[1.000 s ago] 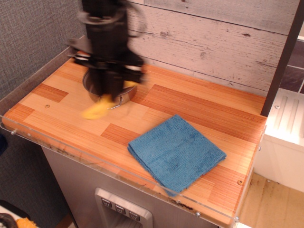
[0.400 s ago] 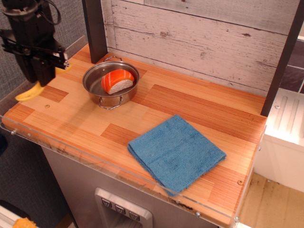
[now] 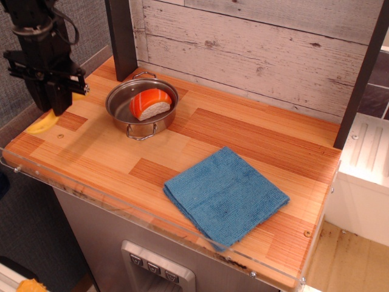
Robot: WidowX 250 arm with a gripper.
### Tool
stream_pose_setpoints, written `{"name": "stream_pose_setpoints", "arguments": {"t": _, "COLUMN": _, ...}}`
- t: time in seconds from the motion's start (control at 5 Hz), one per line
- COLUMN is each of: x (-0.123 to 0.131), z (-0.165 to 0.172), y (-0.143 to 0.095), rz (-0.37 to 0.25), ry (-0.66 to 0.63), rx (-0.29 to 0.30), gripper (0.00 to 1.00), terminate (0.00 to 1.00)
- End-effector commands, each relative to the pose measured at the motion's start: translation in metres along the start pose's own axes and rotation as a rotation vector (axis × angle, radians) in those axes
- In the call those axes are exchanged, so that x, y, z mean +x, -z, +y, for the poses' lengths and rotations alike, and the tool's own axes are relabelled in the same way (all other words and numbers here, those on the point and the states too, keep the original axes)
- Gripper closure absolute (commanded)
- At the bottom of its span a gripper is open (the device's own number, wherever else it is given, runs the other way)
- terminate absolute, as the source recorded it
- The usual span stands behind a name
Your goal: Move the brush to the left front table edge
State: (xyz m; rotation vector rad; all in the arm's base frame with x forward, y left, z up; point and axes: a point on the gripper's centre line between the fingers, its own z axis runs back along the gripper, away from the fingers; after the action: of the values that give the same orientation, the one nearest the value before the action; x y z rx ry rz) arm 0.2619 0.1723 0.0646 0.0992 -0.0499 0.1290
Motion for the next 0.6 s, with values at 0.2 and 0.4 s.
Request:
{"name": "stream_pose_setpoints", "arguments": {"t": 0.2, "x": 0.003, "z": -0.006, "y": -0.009, "rz": 0.008, "ry": 0.027, "rx": 0.017, "gripper": 0.00, "terminate": 0.00}}
{"name": "stream_pose_setpoints", "arguments": {"t": 0.4, "x": 0.000, "z": -0.014, "y": -0.022, "rz": -0.013, "ry": 0.069, "rx": 0.029, "gripper": 0.00, "terminate": 0.00}}
